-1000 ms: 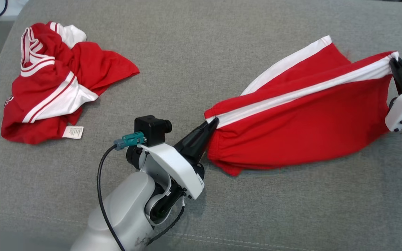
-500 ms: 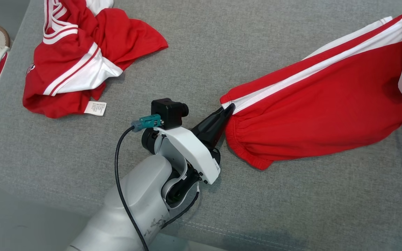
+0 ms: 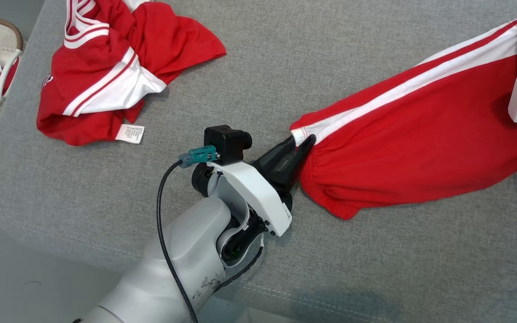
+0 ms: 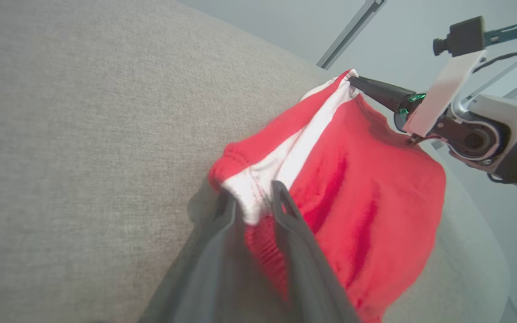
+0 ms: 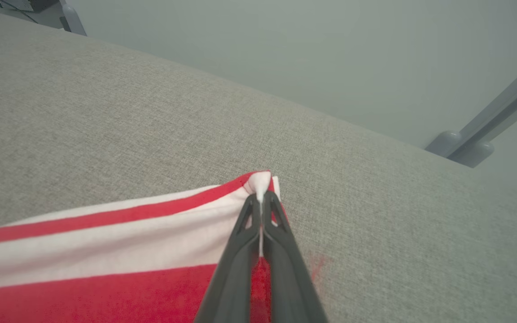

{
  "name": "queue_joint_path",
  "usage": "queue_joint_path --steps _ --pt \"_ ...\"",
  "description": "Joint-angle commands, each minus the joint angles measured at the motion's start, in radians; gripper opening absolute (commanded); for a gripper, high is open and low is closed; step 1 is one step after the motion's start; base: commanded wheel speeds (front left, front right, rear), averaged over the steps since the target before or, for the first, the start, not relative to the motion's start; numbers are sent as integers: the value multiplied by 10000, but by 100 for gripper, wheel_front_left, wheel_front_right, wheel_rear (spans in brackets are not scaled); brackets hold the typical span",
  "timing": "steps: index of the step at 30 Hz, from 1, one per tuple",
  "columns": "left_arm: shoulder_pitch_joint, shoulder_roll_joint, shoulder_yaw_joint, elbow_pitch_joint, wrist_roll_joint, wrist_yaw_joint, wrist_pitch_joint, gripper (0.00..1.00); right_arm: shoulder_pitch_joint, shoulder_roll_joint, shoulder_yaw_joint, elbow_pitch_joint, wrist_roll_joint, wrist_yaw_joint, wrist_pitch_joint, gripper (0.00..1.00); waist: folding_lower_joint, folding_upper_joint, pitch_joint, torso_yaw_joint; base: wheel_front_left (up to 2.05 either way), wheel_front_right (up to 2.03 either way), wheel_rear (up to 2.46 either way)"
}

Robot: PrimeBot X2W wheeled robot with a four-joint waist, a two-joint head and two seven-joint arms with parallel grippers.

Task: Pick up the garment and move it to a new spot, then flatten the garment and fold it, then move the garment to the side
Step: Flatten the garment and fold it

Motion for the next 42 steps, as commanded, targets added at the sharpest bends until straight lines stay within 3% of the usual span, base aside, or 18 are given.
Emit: queue_joint_path --steps 1,2,8,14,19,21,27,33,37,42 --pt "-407 237 200 -74 -80 0 -126 100 -67 53 195 -69 78 29 -202 81 0 0 -10 -19 0 0 0" --pt "-441 237 151 -13 -135 0 -173 100 -102 71 294 -25 118 29 -297 100 0 0 -22 -39 0 0 0" --pt "-636 236 -66 504 -131 94 -466 100 -301 167 792 93 315 29 -1015 100 0 0 -175 -243 0 0 0" --pt "-561 322 421 835 421 628 -737 100 -151 271 1094 -241 497 29 -1493 100 0 0 -589 -614 0 0 0" --pt "215 741 1927 -180 1548 1306 -758 100 511 196 719 -1362 488 29 -1558 100 0 0 -1106 -988 0 0 0" --pt "1140 878 3173 -1375 2499 1600 -759 100 1266 120 157 -2237 232 29 -1560 100 0 0 -1460 -1183 0 0 0" --pt "3284 599 5247 -3301 3929 1142 -761 100 3273 164 -1410 -3887 -502 29 -1562 100 0 0 -2038 -1380 0 0 0" --pt "4775 362 6254 -4203 5429 894 -761 100 5057 603 -2600 -4639 -739 29 -1563 100 0 0 -2413 -1573 0 0 0" --pt "5332 282 6361 -4503 6071 727 -762 100 5666 889 -2757 -4321 249 29 -1563 100 0 0 -2564 -1480 0 0 0" --pt "5525 249 6308 -4711 6503 618 -762 100 5708 670 -2454 -3924 1607 29 -1401 100 0 0 -2506 -1250 0 0 0"
